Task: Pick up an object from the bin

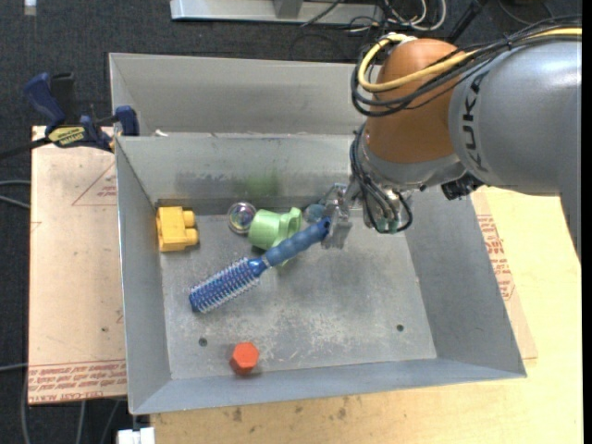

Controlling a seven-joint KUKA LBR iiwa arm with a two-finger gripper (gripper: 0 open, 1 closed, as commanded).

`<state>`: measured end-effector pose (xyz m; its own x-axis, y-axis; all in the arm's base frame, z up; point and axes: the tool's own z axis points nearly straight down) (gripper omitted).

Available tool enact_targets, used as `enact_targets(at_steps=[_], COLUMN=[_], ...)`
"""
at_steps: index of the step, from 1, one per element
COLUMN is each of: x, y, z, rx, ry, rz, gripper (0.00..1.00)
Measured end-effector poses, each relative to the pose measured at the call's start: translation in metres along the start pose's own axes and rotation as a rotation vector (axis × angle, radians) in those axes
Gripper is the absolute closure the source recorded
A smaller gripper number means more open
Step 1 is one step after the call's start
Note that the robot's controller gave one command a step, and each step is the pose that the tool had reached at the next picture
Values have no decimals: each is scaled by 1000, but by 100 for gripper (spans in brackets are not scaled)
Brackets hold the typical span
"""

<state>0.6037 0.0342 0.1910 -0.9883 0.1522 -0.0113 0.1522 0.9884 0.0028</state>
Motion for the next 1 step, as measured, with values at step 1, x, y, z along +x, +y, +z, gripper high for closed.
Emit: enact_targets(at_steps=[1], x=[-45], y=[15], z=[-5], rx=[2], ry=[4], rz=[-27], gripper=[100])
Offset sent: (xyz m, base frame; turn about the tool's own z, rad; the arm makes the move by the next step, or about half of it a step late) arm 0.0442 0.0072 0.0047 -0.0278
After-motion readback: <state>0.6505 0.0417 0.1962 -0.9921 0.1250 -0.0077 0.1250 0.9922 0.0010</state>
